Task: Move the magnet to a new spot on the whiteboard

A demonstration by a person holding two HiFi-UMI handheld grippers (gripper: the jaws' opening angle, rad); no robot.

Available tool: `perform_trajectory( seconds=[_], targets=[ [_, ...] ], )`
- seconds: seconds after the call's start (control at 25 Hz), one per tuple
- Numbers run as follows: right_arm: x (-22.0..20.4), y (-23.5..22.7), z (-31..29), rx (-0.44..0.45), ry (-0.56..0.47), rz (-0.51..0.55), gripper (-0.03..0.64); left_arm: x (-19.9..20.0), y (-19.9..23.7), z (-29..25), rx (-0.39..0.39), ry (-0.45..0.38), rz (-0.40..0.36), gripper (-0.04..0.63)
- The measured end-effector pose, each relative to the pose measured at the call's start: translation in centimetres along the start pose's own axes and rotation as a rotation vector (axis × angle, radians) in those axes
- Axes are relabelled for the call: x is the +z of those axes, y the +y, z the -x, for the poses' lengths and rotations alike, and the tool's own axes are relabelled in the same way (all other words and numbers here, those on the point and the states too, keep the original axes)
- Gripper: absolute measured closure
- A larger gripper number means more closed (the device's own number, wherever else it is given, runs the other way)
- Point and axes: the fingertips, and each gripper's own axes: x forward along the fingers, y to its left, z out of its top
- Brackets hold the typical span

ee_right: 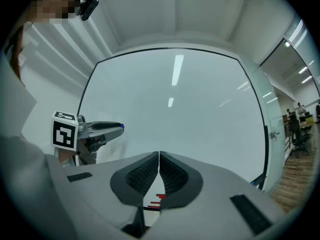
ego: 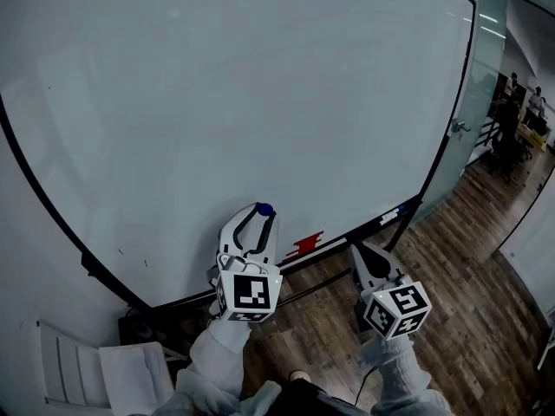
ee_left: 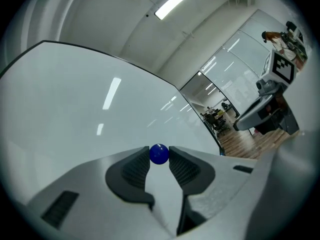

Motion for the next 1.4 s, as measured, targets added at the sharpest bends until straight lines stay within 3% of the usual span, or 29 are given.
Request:
perform_trajectory(
  seconds=[0.28, 0.76, 1.08, 1.4],
  targets=[
    [4.9, -2.6, -3.6, 0.041, -0.084, -0.023, 0.588, 6.4, 2.7, -3.9, 0.069, -0.057, -0.082, 0.472],
    [14.5, -5.1, -7.9, 0.076, -0.224, 0.094, 0.588, 17.0, 9.4, -7.4, 0.229, -0.082, -0.302, 0.472],
    [18.5, -5.7, -9.1, 0.078, -0.291, 0.121, 0.588, 19.1, 12.7, -8.2, 0.285, -0.002, -0.39, 0.472],
    [17.4, -6.1, -9.3, 0.072, -0.28, 0.109, 0.588, 18.9, 13.8, -8.5, 0.309, 0.077, -0.419, 0.471]
  ],
)
